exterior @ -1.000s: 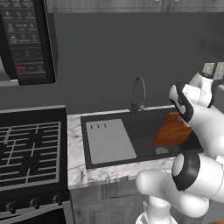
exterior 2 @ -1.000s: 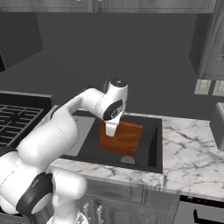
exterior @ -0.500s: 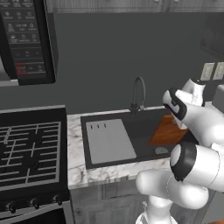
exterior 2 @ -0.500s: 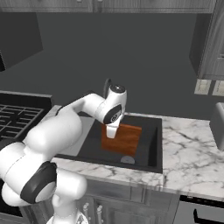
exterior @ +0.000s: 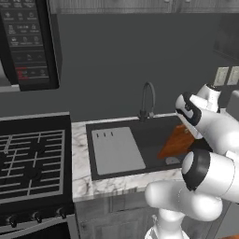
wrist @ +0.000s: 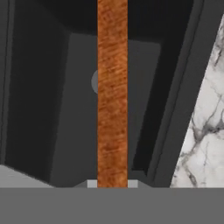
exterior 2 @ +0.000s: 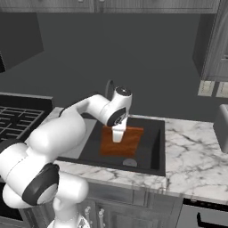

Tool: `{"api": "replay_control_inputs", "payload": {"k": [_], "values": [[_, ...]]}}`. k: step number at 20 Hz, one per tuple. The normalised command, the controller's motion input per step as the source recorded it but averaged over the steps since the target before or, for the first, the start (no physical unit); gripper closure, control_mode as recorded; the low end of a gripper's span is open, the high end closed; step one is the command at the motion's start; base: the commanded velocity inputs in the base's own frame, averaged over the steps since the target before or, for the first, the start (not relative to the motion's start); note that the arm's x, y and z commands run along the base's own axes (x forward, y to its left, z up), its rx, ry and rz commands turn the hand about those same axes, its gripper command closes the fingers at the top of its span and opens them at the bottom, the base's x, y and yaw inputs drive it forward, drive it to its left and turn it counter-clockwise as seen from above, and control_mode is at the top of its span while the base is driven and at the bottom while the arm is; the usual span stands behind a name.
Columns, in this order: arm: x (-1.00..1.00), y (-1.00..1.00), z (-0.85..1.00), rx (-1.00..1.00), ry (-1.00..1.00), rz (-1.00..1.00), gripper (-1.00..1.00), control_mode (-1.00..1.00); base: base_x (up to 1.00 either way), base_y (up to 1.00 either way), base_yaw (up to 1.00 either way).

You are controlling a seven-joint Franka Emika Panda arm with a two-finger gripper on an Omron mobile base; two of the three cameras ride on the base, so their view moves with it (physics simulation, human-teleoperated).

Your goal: Move the cutting board and knife to the sink. Then move spray from the cabinet to the counter.

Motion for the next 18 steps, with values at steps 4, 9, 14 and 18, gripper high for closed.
{"api": "replay_control_inputs", "payload": {"k": [4, 9, 14, 18], "values": [[-0.20, -0.05, 0.00, 0.00, -0.02, 0.34, 1.00, -1.00, 0.00, 0.00, 0.00], [-0.13, -0.01, 0.00, 0.00, -0.05, 0.35, 1.00, -1.00, 0.00, 0.00, 0.00], [-0.02, 0.00, 0.00, 0.00, -0.05, 0.33, 1.00, -1.00, 0.00, 0.00, 0.00], [0.00, 0.00, -0.01, 0.00, -0.03, 0.31, 1.00, -1.00, 0.00, 0.00, 0.00]]}}
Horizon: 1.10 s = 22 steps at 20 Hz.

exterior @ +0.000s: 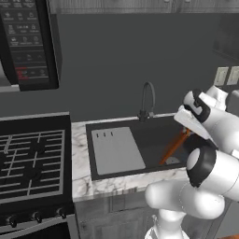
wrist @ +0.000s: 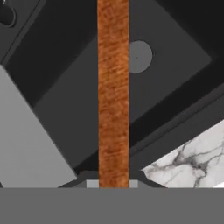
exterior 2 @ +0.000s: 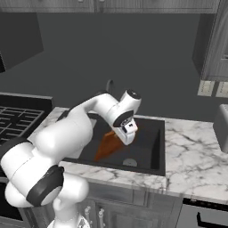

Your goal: Move the cutting board and knife to the sink. Then move spray from the cabinet to the counter.

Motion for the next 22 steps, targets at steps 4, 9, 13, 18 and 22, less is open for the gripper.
{"api": "replay_control_inputs", "payload": {"k": [4, 9, 13, 18, 22], "values": [[0.04, 0.00, -0.04, 0.00, -0.05, 0.25, 1.00, -1.00, 0.00, 0.00, 0.00], [0.21, 0.00, -0.12, 0.00, -0.05, 0.19, 1.00, -1.00, 0.00, 0.00, 0.00], [0.39, 0.00, -0.21, 0.03, -0.04, 0.09, 1.00, -1.00, 0.00, 0.00, 0.00], [0.33, 0.00, -0.06, 0.07, -0.10, 0.07, 1.00, -1.00, 0.00, 0.00, 0.00], [0.06, 0.00, 0.00, 0.08, -0.12, 0.10, 1.00, -1.00, 0.00, 0.00, 0.00]]}}
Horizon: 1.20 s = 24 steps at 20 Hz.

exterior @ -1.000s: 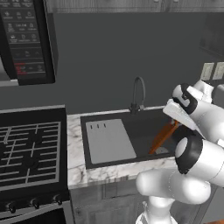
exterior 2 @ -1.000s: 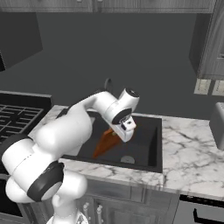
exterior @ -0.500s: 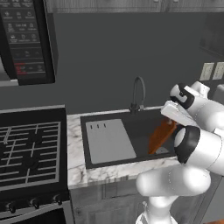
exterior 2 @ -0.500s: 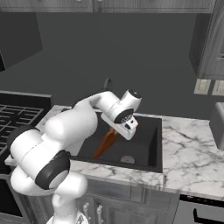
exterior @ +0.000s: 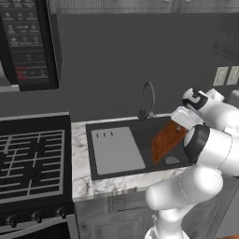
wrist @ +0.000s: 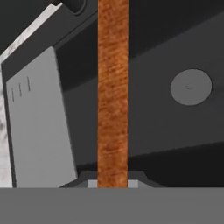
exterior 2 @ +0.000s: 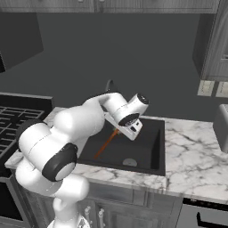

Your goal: Move the cutting board and knife to the sink. Then move spray from the cabinet to the counter.

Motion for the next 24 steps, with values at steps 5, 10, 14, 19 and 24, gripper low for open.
{"api": "replay_control_inputs", "payload": {"k": [5, 10, 14, 19, 24], "values": [[0.11, 0.00, 0.00, 0.09, -0.06, 0.07, 1.00, -1.00, 0.00, 0.00, 0.00], [0.00, 0.00, -0.01, 0.01, -0.01, 0.09, 1.00, -1.00, 0.00, 0.00, 0.00], [0.00, 0.01, -0.03, 0.00, 0.00, 0.12, 1.00, -1.00, 0.00, 0.00, 0.00], [0.00, 0.09, -0.01, 0.00, 0.00, 0.16, 1.00, -1.00, 0.00, 0.00, 0.00], [0.00, 0.34, -0.22, 0.00, 0.05, 0.10, 1.00, -1.00, 0.00, 0.00, 0.00]]}}
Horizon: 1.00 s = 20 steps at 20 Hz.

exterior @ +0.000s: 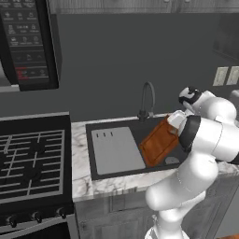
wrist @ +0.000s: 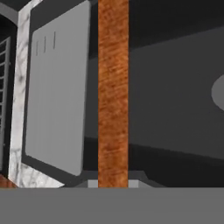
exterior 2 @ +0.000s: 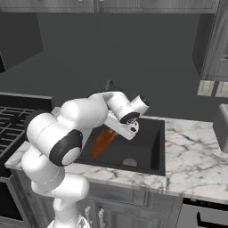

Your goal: Move the cutting board and knife to the sink. Then move spray from the cabinet to the counter.

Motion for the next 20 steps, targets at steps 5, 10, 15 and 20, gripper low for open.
{"api": "replay_control_inputs", "payload": {"k": [5, 10, 15, 20], "values": [[0.13, 0.14, -0.48, 0.00, 0.01, 0.01, 1.00, -1.00, 0.00, 0.00, 0.00], [0.06, -0.06, -0.39, 0.00, 0.01, -0.01, 1.00, -1.00, 0.00, 0.00, 0.00], [0.06, -0.09, -0.46, 0.00, 0.00, -0.08, 1.00, -1.00, 0.00, 0.00, 0.00], [0.21, -0.01, -0.46, 0.00, 0.00, -0.11, 1.00, -1.00, 0.00, 0.00, 0.00]]}}
